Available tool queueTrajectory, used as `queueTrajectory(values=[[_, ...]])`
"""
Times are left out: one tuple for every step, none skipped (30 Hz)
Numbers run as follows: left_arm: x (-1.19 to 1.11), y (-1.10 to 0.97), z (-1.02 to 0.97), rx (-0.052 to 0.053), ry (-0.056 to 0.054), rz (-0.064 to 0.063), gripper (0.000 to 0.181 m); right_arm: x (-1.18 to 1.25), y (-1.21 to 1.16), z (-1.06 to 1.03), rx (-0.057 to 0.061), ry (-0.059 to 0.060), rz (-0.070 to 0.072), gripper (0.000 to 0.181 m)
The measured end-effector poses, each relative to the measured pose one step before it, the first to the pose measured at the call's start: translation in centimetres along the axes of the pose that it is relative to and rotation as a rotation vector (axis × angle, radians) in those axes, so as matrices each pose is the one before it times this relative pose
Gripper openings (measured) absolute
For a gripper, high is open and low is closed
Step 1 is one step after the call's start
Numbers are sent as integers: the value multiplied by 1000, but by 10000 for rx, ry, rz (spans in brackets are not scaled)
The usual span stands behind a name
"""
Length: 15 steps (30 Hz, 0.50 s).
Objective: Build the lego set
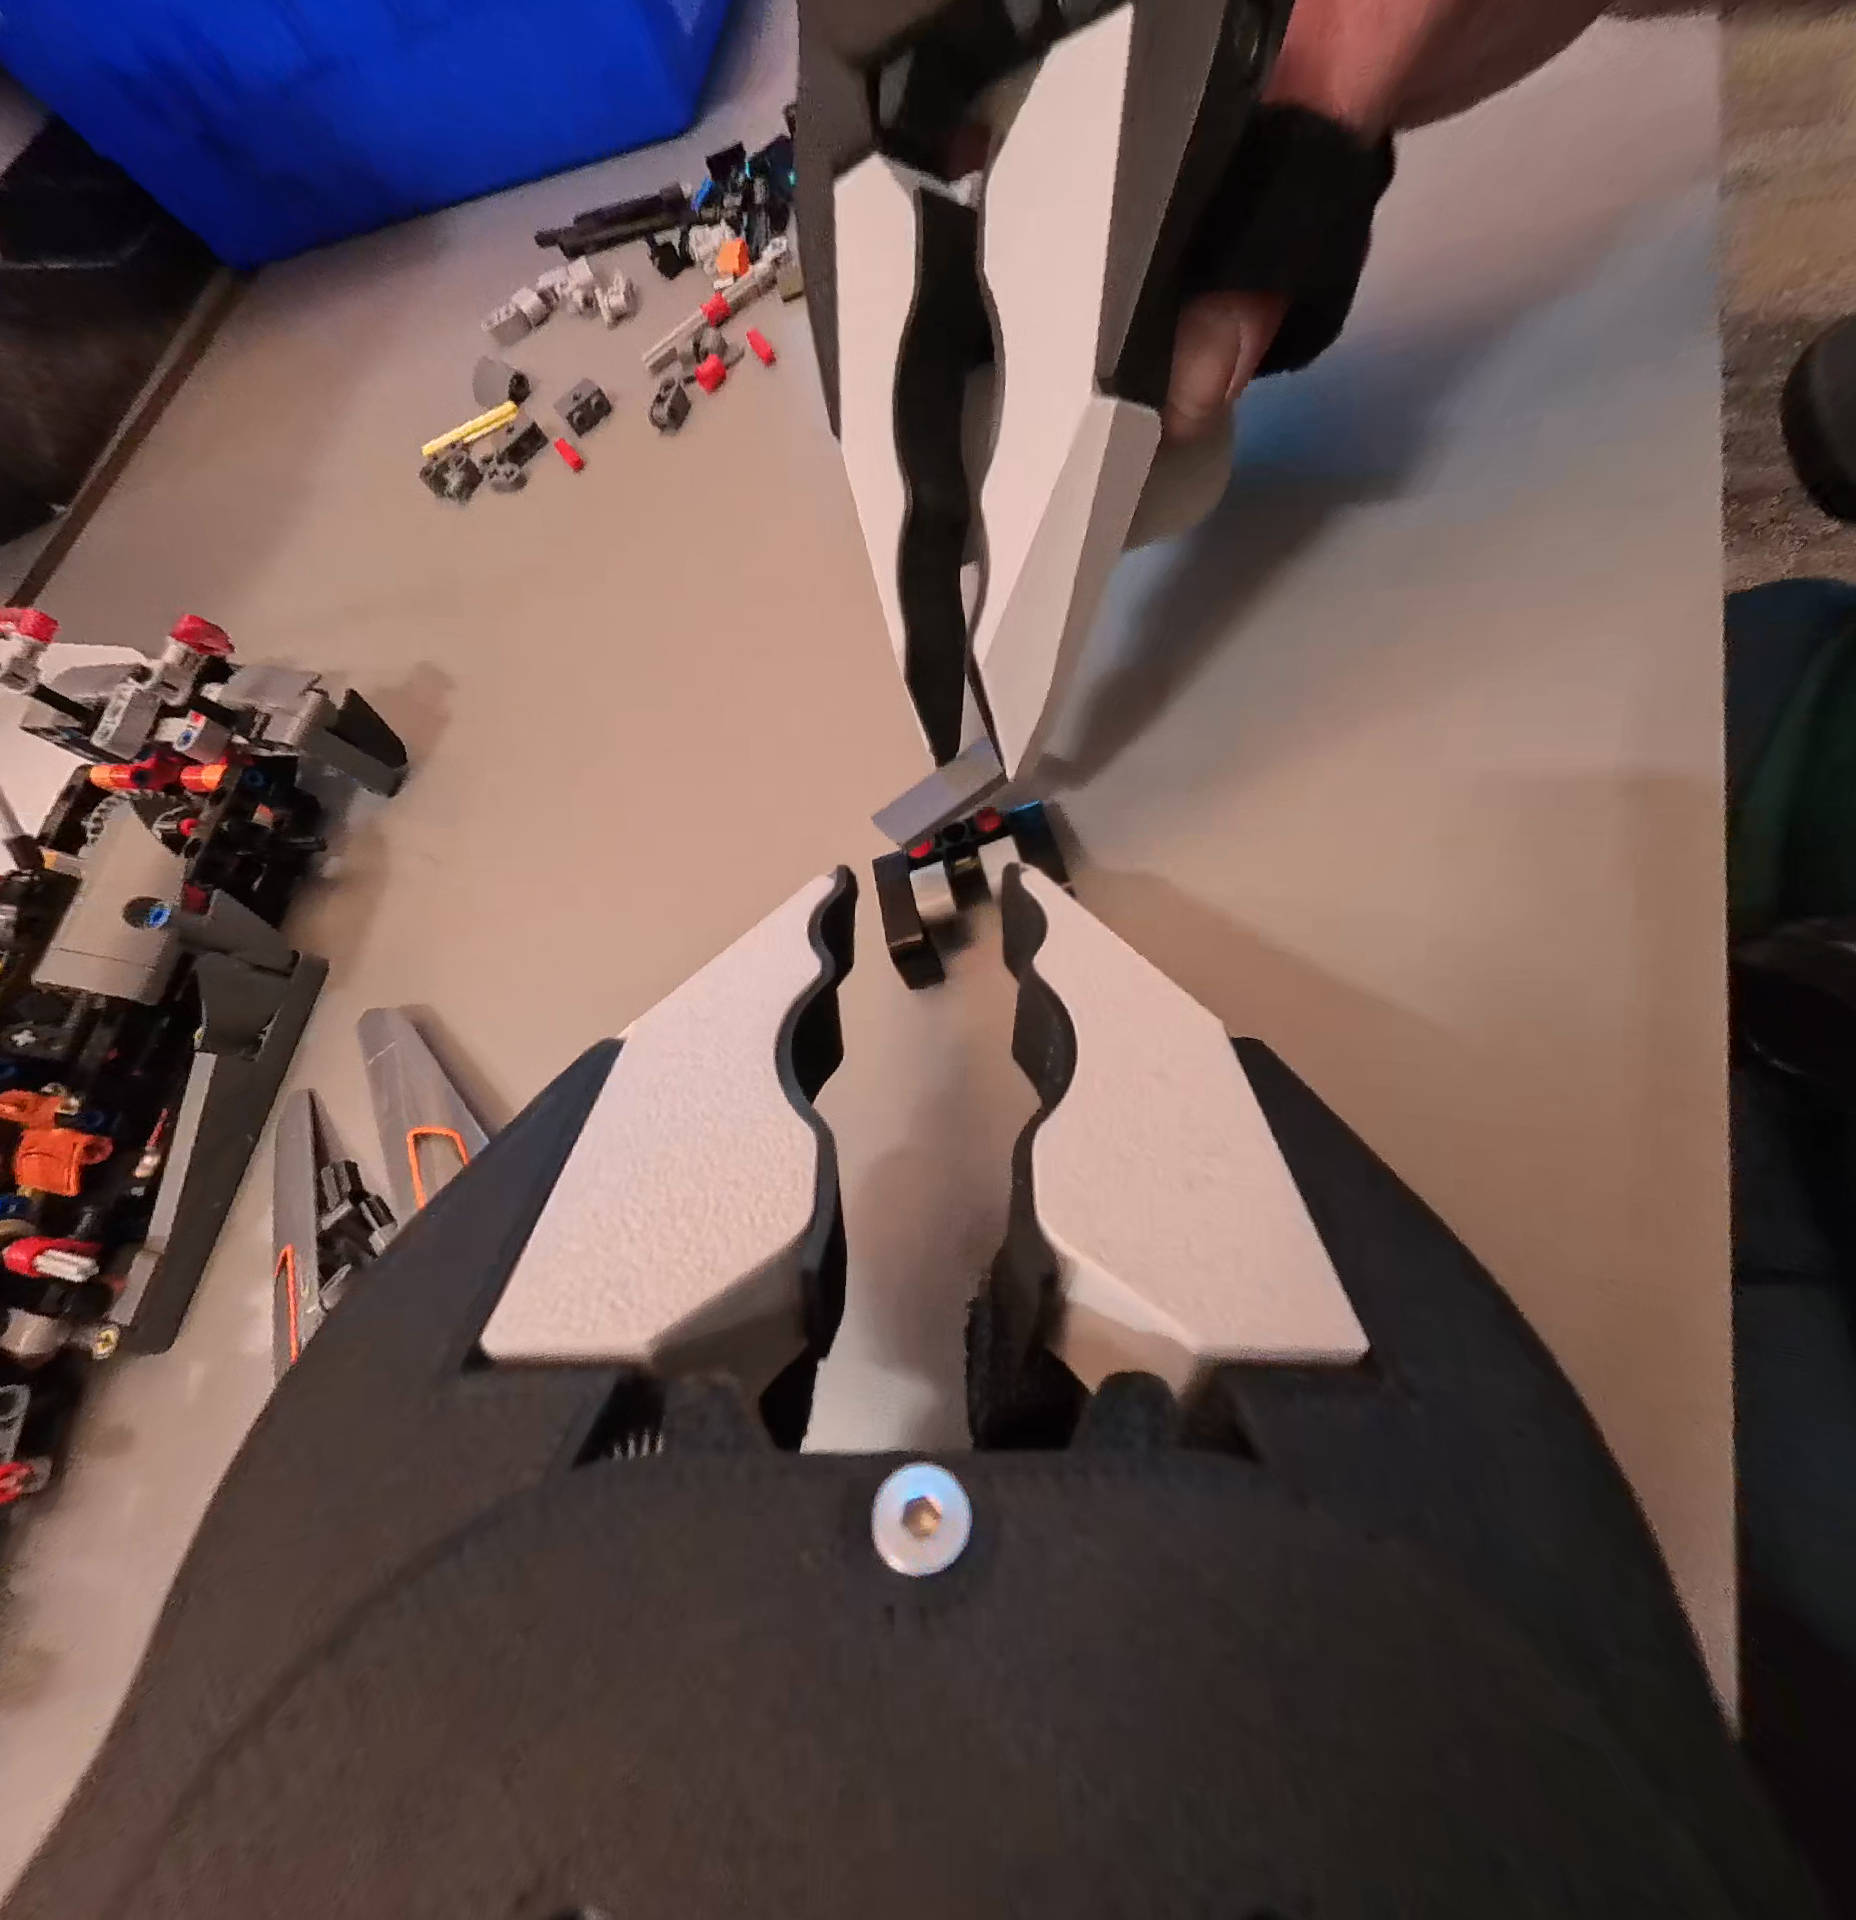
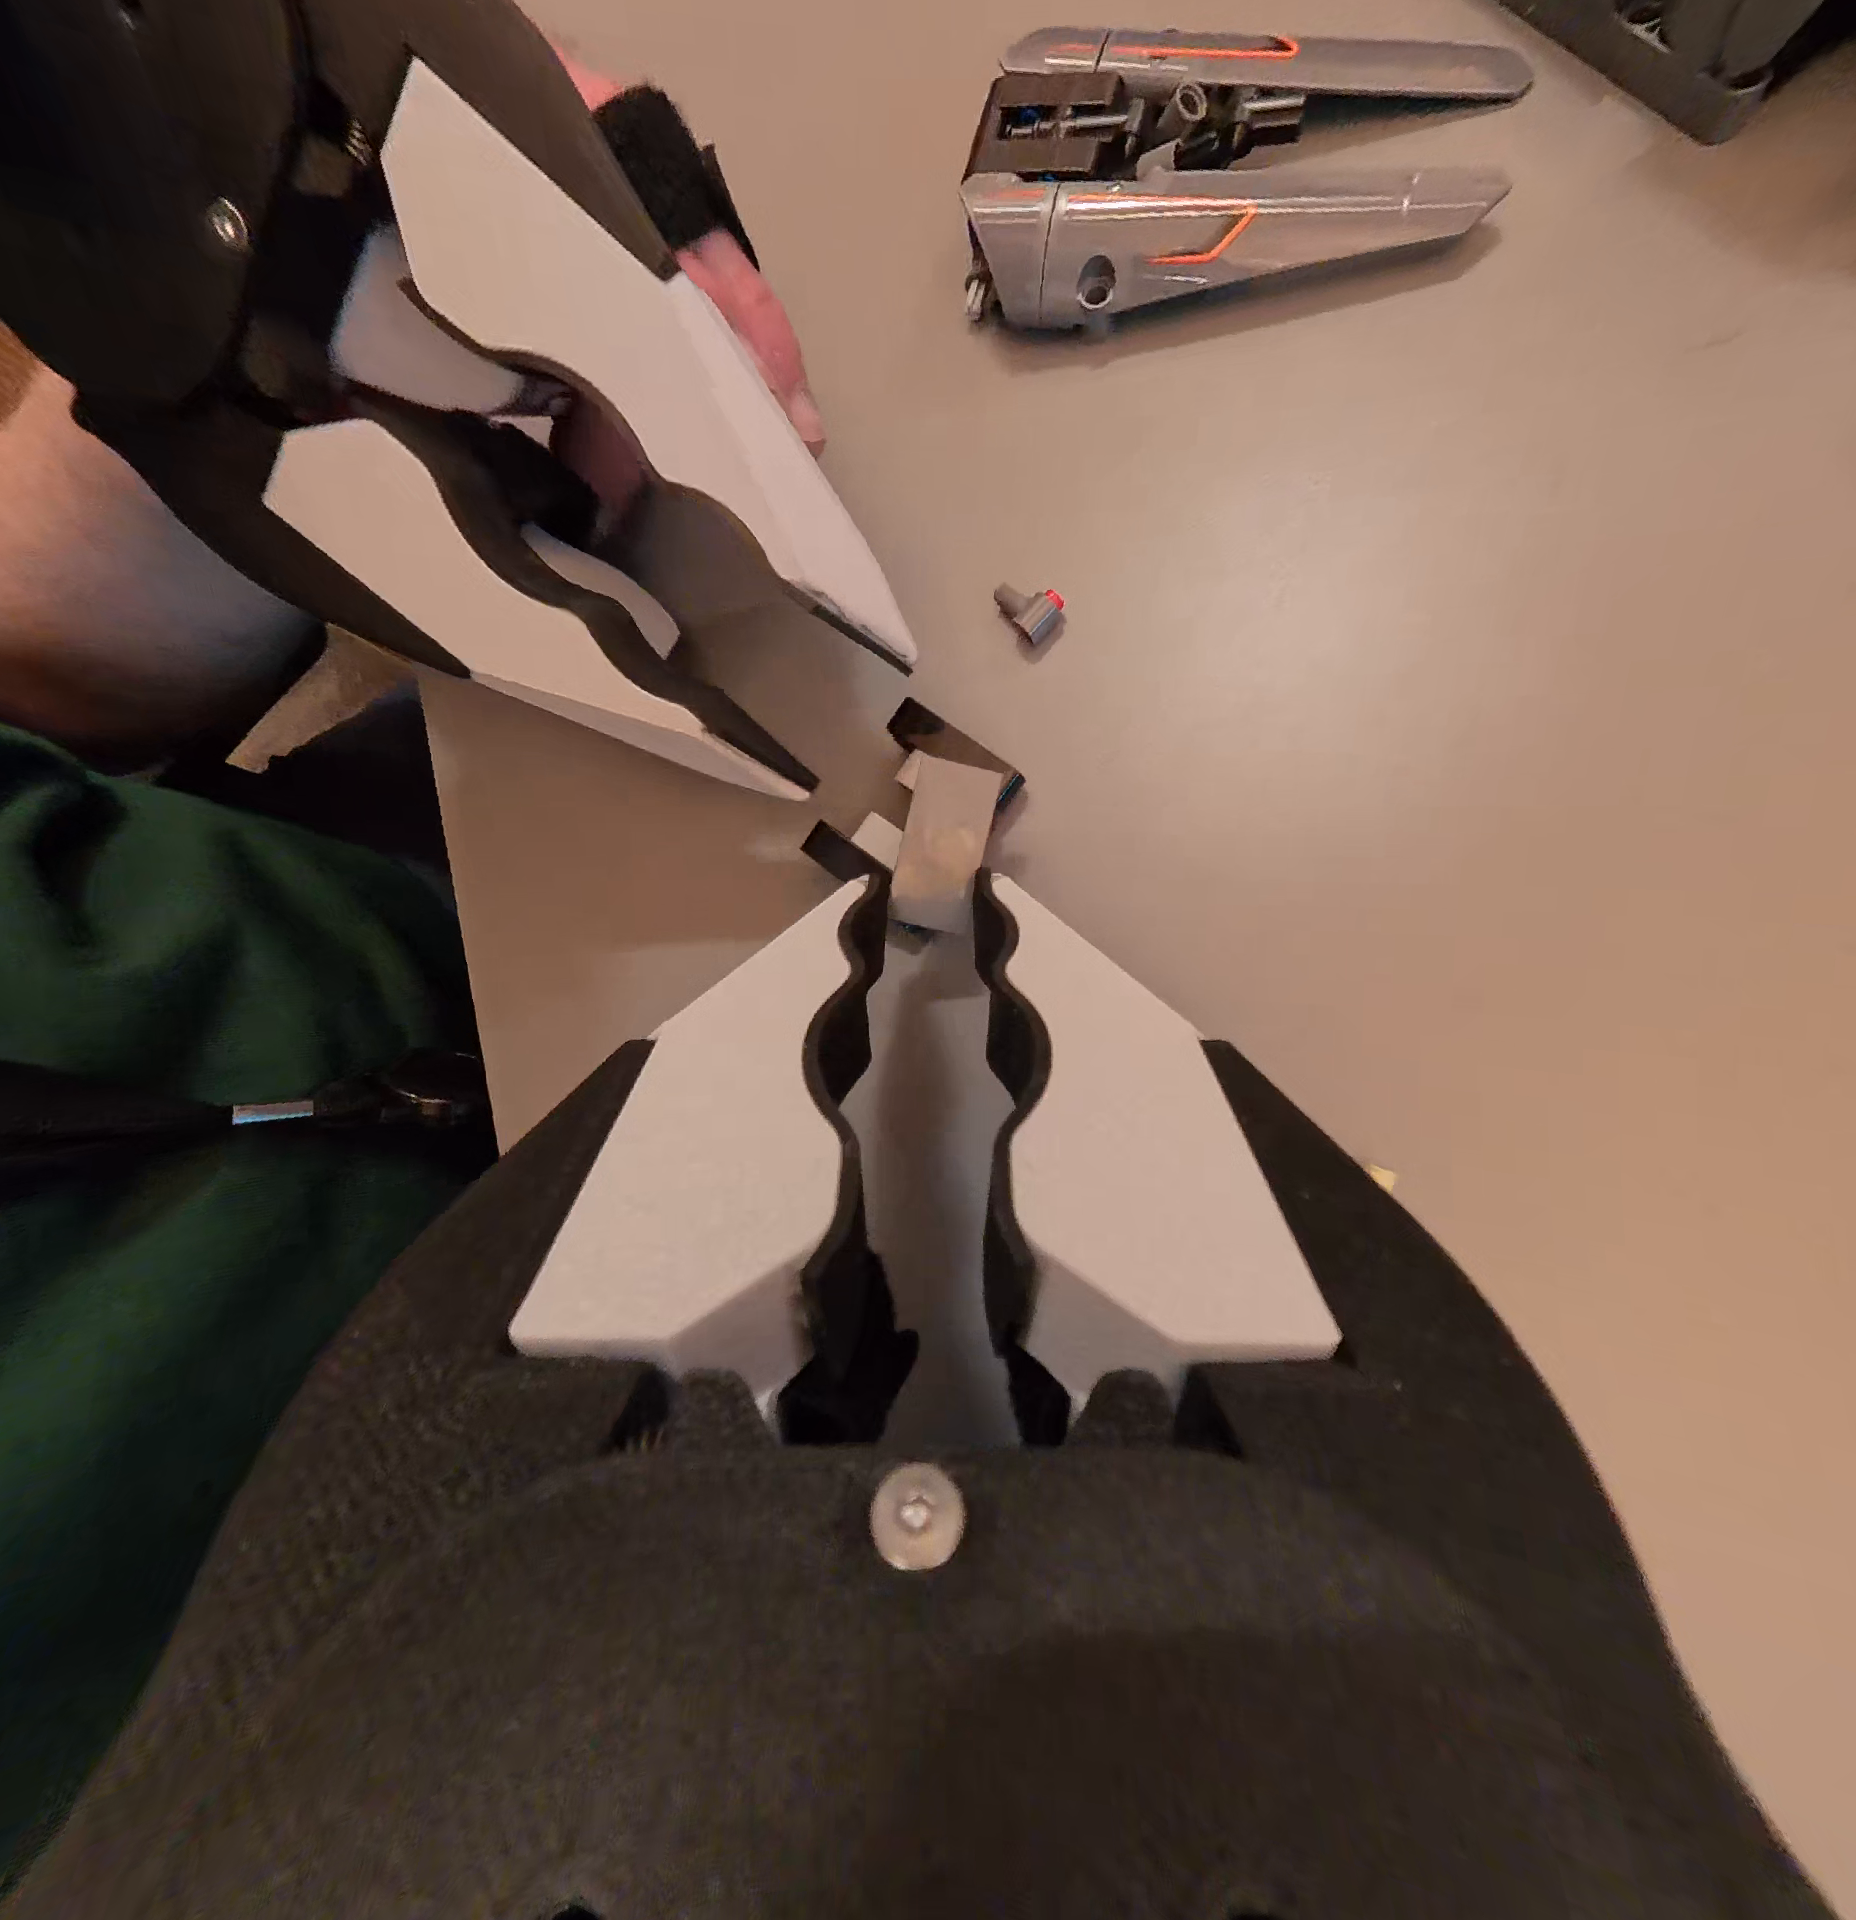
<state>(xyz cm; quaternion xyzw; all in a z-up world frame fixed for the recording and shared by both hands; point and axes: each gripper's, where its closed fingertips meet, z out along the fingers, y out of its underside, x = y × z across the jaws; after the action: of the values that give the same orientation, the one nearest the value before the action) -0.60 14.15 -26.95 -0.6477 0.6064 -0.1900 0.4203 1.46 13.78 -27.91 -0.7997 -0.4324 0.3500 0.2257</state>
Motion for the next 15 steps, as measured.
queueTrajectory(values=[[-45, -195, -5, 84, -98, 10, 25, -236, -145, -13, 121, -129, -92, 15], [-114, -118, 8, 43, -89, -80, 25, -448, -389, -70, 231, -171, -296, 15], [-20, -22, 49, -3, 68, -268, 24, -269, -397, -75, 159, 106, -556, 15], [-337, 55, 69, -37, -55, -442, 23, 107, -195, -52, -43, 429, -614, 15], [-467, -44, -3, 54, -124, -418, 22, -47, -297, -53, -3, 334, -606, 15], [-37, -236, -103, 188, 132, -310, 22, -177, -489, -54, 156, 233, -557, 15], [-124, -347, -175, 240, 102, -446, 20, 141, -395, -54, 113, 374, -392, 15], [27, -429, -198, 270, 196, -488, 19, 156, -199, -11, 15, 322, -296, 14], [209, -451, -208, 292, 293, -443, 18, -14, -216, -30, 68, 247, -414, 14], [-50, -353, -204, 233, 116, -412, 17, 147, -189, -54, 79, 394, -483, 4], [-32, -396, -216, 282, 124, -384, 17, 278, -58, -21, -21, 470, -441, 0], [129, -443, -187, 323, 236, -441, 16, 137, -106, 19, 10, 357, -372, 0], [121, -309, -97, 243, 222, -431, 17, -50, -373, -9, 217, 191, -187, 0], [38, 64, -6, 35, 139, -221, 17, -249, -194, 97, 113, -22, 21, 0], [-220, 412, -1, -174, -103, -31, 15, -295, 437, 286, -266, -140, 40, 0]])
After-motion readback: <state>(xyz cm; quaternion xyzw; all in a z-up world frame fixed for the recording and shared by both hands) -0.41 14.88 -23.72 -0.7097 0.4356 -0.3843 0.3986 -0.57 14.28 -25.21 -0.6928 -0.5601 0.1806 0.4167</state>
